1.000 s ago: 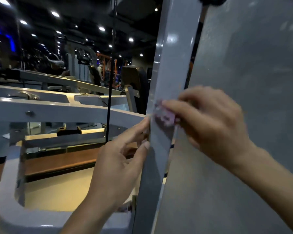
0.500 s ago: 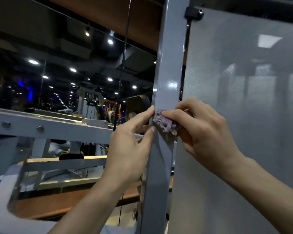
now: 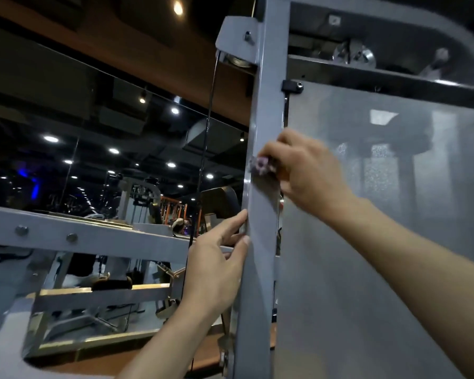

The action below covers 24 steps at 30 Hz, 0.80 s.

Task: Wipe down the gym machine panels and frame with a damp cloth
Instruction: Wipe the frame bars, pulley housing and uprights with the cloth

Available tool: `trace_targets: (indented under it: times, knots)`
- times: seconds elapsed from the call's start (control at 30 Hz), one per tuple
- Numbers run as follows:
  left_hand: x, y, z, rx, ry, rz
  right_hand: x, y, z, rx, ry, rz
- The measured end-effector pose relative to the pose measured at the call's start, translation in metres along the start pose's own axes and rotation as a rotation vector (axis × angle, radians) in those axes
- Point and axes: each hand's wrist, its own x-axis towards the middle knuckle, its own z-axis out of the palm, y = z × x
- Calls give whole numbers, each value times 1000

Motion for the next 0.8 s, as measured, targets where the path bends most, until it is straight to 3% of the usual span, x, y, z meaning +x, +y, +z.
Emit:
trace_targets:
  times: [0.13,0.23,0.33,0.53,0.67,0.8]
  knots:
    - [-6,-3,-5,63,-10,-8,-11,-12,6,26,29,24]
    - [-14,-9,-13,161,-29,-32,-68,-40,9,132,-97,-107]
    - [-20,-9,-16,244,-70,-68,-71,-32,5,38,-220,-252]
    - [-22,-9,-13,228,-62,-96,-34,-30,5,6,-70,-16]
    - [-22,-12,-14,243,-87,-94,-98,-62,13,135,-125,-145]
    - [-22,-15,-17,224,-114,-135,-80,-36,10,30,-144,-170]
